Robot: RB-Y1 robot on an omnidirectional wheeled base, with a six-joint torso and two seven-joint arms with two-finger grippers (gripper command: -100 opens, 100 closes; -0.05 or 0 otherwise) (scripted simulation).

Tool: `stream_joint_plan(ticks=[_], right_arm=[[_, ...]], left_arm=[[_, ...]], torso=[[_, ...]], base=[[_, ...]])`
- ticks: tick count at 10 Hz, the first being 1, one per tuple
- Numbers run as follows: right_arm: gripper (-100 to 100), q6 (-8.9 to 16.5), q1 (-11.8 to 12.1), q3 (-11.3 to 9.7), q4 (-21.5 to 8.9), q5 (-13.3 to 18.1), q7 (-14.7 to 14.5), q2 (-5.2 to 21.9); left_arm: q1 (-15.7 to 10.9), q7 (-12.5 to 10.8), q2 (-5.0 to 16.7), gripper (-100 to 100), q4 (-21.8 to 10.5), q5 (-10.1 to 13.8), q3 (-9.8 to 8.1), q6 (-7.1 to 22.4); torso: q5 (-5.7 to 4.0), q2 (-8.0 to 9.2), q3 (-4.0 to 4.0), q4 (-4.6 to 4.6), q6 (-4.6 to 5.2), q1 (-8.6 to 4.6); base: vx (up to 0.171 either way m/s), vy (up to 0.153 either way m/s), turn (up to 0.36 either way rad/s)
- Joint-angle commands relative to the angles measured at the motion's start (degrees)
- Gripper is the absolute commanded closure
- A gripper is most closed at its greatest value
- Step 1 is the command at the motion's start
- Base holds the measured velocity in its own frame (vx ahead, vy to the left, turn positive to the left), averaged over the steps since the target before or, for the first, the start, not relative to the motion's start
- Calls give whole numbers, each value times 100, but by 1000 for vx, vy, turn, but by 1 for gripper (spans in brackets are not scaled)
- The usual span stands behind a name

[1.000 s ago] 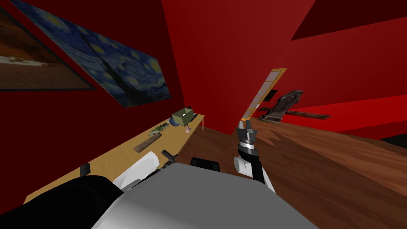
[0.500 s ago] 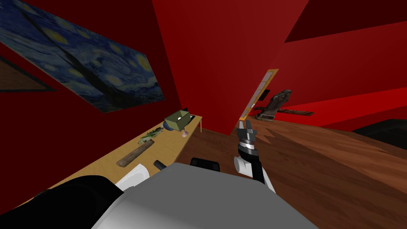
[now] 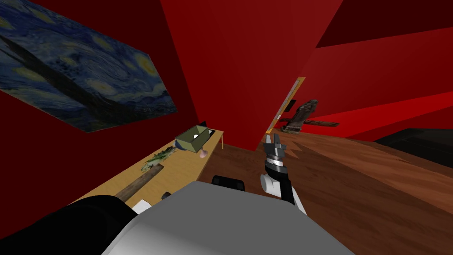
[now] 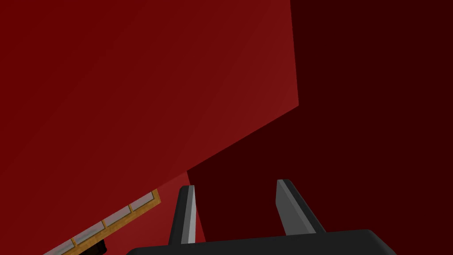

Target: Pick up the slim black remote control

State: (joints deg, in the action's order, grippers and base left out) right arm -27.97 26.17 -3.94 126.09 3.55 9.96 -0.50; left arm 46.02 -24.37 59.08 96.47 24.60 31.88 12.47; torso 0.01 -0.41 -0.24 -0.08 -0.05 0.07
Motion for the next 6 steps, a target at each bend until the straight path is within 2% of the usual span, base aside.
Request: stream_joint_plan(ticks=[1, 4, 5, 6], right_arm=[[0, 0, 0, 0, 0, 0, 0, 0], [0, 0, 0, 0, 0, 0, 0, 0], [0, 0, 0, 0, 0, 0, 0, 0], [0, 0, 0, 0, 0, 0, 0, 0]], left_arm=[[-37, 49, 124, -100, -158, 104, 171, 187], [-93, 124, 305, -100, -376, 264, 417, 457], [-107, 142, 340, -100, -423, 298, 471, 514], [-121, 138, 285, -100, -425, 267, 447, 456]], torso=[[0, 0, 0, 0, 0, 0], [1, -9, -5, -2, -1, 4], [0, -4, -2, -1, 0, -1], [0, 3, 2, 1, -1, 1]], base=[[119, 54, -110], [121, 47, -86], [84, 45, -47], [34, 24, -10]])
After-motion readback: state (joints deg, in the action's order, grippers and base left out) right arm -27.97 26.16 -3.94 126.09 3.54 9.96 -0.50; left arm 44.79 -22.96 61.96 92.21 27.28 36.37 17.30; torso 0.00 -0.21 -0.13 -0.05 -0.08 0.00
